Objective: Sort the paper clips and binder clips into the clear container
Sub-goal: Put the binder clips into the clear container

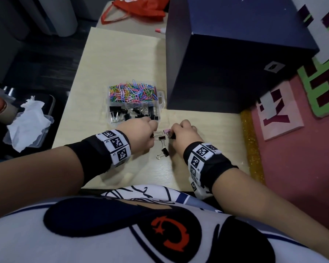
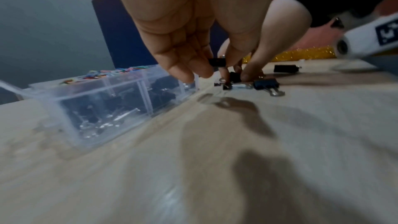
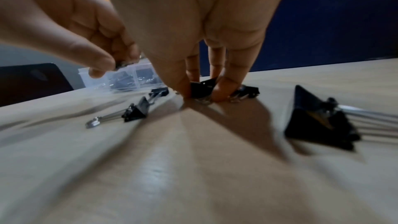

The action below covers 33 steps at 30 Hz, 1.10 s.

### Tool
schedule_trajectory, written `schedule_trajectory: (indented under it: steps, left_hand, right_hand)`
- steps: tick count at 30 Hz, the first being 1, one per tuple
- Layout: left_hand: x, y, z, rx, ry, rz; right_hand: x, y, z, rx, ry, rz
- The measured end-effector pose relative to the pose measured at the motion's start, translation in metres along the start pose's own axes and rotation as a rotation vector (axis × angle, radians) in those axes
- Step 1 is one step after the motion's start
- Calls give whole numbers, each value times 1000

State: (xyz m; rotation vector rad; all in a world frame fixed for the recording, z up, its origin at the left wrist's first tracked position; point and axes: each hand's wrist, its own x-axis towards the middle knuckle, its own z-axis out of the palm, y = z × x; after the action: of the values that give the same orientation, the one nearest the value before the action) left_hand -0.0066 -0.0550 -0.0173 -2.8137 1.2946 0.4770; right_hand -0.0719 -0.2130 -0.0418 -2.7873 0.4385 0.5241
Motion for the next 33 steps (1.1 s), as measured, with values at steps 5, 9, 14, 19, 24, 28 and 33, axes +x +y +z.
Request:
schedule_trajectory:
  steps: [5,9,14,19,24,28,33]
  left_hand:
    - [-9,-26,-11,-94,126,-83]
    - [-14,-57,-17,-140,203,-199]
    - [-14,-74,-16,-157,181,-272]
    - [-15,-48,-9,-133,158,-108]
    - [-13,-10,5,-50,41,286]
    - [-8,4,29,137,-5,411]
    - [1,-3,35,213,-83,377]
  right_hand:
    - [1,-4,-5,172,107,5]
    - [3,-18,-16,369,293,32]
    - [4,-48,-28,495,330,-139]
    - [-1,-44,-31,467,328,-14]
    - [-15,-7,-35,69,50,507]
    - [-32,17,-30,-129,-128,678]
    - [-33,13,-10,167,-51,718]
